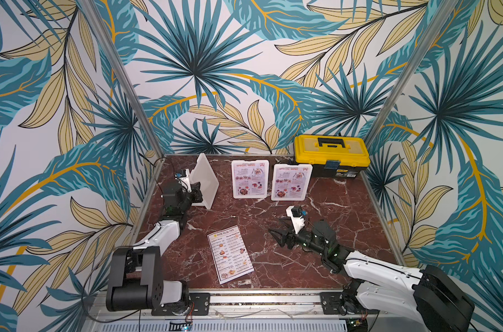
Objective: Insert the menus into the narrow rack
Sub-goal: Pick up the narrow rack at the center of the board, then place the narrow rack at the center of the board.
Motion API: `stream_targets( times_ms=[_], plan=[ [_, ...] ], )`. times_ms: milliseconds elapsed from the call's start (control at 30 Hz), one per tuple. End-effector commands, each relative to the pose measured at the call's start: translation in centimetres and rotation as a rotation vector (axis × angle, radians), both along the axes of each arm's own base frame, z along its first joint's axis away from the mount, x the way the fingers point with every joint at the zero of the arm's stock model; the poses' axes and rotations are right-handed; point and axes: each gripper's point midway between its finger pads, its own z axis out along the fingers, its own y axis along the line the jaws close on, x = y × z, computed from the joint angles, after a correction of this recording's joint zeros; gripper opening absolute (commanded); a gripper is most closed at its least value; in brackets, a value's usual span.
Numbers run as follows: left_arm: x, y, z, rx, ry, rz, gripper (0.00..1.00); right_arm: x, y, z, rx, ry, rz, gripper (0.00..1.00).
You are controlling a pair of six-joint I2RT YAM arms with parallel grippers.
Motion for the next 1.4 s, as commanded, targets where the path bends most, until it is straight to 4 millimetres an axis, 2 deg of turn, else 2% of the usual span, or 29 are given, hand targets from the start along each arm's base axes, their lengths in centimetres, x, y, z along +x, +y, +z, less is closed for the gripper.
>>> stream_targets(
  times_ms=[0, 200, 367, 567, 767, 933, 1100, 1233, 1367],
  plan=[
    [-1.9, 0.2, 3.7, -0.011, -0.129, 0.023, 0.12, -0.2, -0.2, -0.6, 0.002, 0.018, -0.011, 0.77],
    [-7.0, 0.0, 6.4, -0.033, -0.260, 0.035, 0.11, -0.1, -0.6, -0.4, 0.006, 0.019, -0.031, 0.77],
    [-10.6, -2.6, 8.4, -0.076, -0.354, -0.108, 0.11, -0.3, -1.8, -0.2, 0.033, 0.022, -0.084, 0.77],
    [-13.0, -7.5, 9.3, -0.146, -0.353, -0.383, 0.10, 0.0, -5.0, 0.0, 0.051, 0.023, -0.240, 0.77],
    [-15.6, -15.4, 9.6, -0.102, -0.363, -0.684, 0.08, -0.1, -8.9, 0.3, 0.080, 0.002, -0.411, 0.80],
    [-16.6, -22.0, 8.2, -0.034, -0.324, -0.898, 0.08, -1.0, -10.6, 1.1, 0.096, -0.008, -0.452, 0.81],
    [-17.2, -27.6, 6.6, 0.039, -0.297, -1.066, 0.07, -1.6, -12.0, 1.8, 0.125, -0.016, -0.492, 0.81],
    [-16.5, -29.1, 5.7, 0.049, -0.273, -1.122, 0.08, -2.3, -12.4, 2.5, 0.148, -0.027, -0.484, 0.82],
    [-15.9, -30.5, 3.3, 0.066, -0.224, -1.199, 0.08, -2.6, -12.9, 2.7, 0.152, -0.025, -0.494, 0.82]
  ],
)
